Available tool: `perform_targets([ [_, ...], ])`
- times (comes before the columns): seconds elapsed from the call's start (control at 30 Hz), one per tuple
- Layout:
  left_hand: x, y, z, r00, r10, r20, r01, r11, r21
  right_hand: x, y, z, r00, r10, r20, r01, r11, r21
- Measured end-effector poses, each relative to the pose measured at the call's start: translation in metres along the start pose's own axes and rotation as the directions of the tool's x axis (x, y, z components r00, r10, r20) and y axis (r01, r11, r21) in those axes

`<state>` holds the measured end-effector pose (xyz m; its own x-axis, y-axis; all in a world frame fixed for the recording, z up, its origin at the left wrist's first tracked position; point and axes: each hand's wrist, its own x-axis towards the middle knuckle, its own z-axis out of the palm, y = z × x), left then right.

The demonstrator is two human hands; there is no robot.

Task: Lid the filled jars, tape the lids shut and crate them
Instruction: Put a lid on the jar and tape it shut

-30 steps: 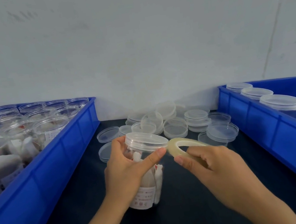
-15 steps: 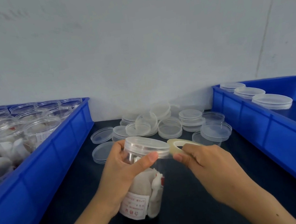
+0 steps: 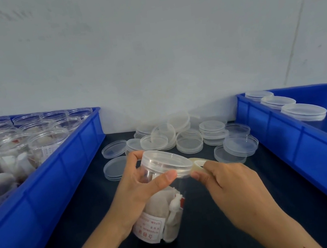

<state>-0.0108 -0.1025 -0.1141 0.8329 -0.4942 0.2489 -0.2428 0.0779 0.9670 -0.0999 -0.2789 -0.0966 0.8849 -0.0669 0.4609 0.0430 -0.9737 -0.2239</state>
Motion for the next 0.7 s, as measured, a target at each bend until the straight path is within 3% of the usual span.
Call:
perform_targets([
  [0.17, -0.005, -0.005, -0.002, 0.998, 0.022, -0.060, -0.021, 1.000, 0.021, -0.004, -0.011, 0.007, 0.993, 0.101, -0.068, -0.104, 0.994, -0.038],
  [0.27, -0.007, -0.004, -0.001, 0.994, 0.040, -0.097, -0.033, 0.996, 0.080, -0.005, -0.013, 0.010, 0.977, 0.206, -0.058, -0.200, 0.975, 0.095],
  [0.37, -0.009, -0.006, 0.006, 0.976, 0.145, -0.161, -0.123, 0.983, 0.139, -0.007, -0.014, 0.012, 0.964, 0.265, -0.030, -0.250, 0.936, 0.249],
  [0.5, -0.015, -0.011, 0.014, 0.942, 0.228, -0.246, -0.160, 0.950, 0.266, -0.009, -0.022, 0.015, 0.966, 0.258, -0.013, -0.236, 0.902, 0.362],
  [0.7, -0.020, -0.013, 0.019, 0.935, 0.204, -0.291, -0.096, 0.933, 0.346, -0.009, -0.019, 0.015, 0.988, 0.155, -0.013, -0.143, 0.936, 0.322],
])
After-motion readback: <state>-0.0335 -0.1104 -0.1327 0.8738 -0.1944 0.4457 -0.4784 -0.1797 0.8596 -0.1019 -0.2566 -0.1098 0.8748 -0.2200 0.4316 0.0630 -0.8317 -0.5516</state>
